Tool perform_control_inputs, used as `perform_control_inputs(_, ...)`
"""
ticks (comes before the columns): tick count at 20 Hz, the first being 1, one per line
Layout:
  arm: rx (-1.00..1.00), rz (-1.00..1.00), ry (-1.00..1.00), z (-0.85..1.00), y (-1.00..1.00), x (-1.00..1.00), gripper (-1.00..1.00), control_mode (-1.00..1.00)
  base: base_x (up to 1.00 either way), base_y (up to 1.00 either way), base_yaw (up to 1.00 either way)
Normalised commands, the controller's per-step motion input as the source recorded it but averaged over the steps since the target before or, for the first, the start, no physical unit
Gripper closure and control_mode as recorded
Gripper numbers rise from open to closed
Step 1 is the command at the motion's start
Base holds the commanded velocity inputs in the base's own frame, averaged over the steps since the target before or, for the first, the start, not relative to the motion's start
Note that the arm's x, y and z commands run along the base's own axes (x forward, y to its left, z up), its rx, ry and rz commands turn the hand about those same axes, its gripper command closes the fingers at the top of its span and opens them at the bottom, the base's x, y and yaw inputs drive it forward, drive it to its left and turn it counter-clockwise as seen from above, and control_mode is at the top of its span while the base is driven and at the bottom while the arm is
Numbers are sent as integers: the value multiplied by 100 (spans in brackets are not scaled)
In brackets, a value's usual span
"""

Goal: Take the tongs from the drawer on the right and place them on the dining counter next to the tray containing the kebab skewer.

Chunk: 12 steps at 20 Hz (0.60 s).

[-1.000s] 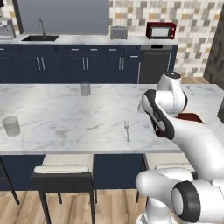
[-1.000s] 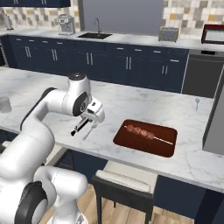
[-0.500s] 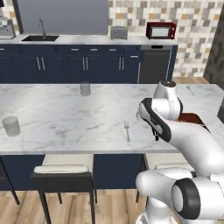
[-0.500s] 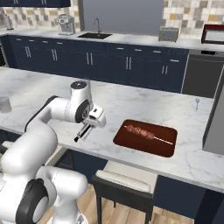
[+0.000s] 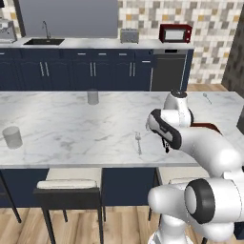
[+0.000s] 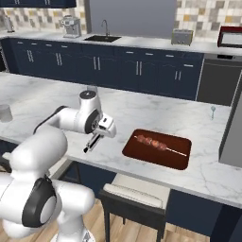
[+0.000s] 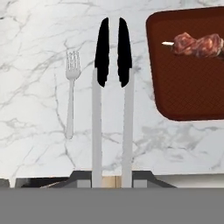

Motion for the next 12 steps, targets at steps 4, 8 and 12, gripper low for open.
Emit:
perform_control_inputs(4,0,2,3,-14,-21,38,100,-100,0,0,0)
perform_control_inputs(8,0,2,2,-17,-29,32,100,-100,0,0,0)
perform_control_inputs(12,0,1,0,-8,-19,26,100,-100,0,0,0)
